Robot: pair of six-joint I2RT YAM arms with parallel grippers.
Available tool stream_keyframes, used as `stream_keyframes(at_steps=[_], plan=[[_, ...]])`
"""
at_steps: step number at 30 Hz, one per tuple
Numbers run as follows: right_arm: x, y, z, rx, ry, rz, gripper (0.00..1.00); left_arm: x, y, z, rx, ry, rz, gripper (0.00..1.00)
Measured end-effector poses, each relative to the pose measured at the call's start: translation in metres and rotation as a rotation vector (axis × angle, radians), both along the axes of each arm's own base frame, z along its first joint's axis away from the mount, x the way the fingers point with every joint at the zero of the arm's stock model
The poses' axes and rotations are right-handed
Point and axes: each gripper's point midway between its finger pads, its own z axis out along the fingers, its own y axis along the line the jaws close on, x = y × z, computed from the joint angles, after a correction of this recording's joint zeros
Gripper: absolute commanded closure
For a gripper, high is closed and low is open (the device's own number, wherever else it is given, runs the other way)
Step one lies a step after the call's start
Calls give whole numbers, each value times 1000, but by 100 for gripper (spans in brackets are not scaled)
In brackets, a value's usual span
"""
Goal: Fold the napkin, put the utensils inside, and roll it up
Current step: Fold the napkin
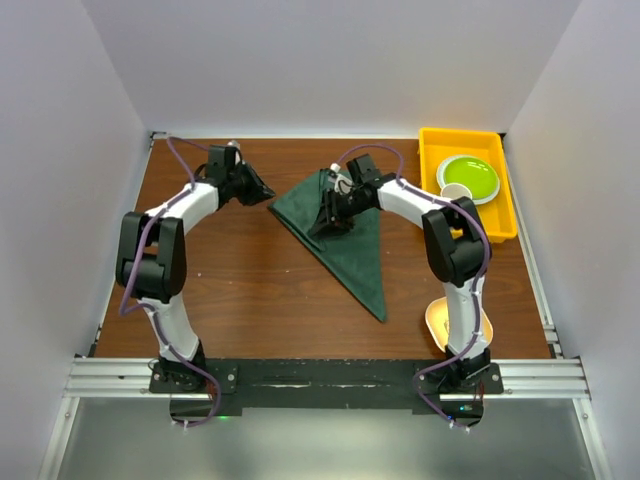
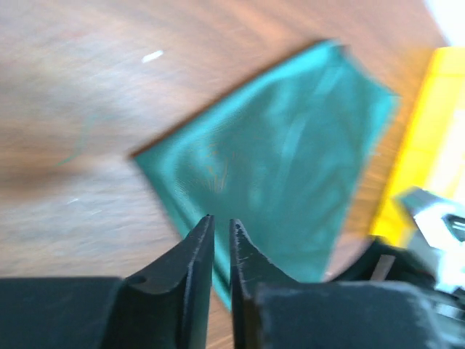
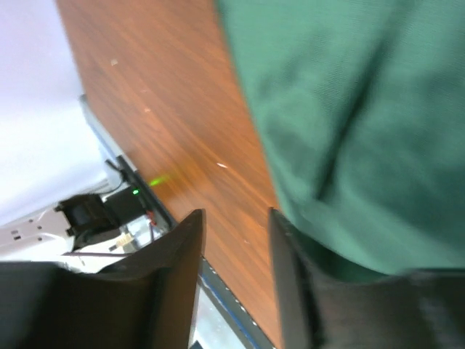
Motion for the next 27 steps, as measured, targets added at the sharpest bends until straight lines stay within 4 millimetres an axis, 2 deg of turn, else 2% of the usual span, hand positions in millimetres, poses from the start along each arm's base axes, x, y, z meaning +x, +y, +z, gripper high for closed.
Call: stream_keyframes(at_steps=[3, 5, 11, 15, 23, 27], plan=[[-1, 18, 3, 40, -11, 11, 73, 4, -13, 16, -55, -75, -38, 89], [-3, 22, 4, 50, -19, 22, 73, 5, -21, 12, -83, -79, -63, 89], [3, 18, -4, 50, -26, 21, 74, 4, -36, -37, -130, -3, -110, 90], [3, 12, -20, 34, -1, 18, 74, -1, -37, -56, -127, 42, -133, 90], [-16, 4, -52, 8, 68, 20, 75, -1, -35, -58, -91, 51, -179, 90], [-19, 5, -51, 23, 81, 28, 75, 2, -32, -57, -59, 47, -202, 80]])
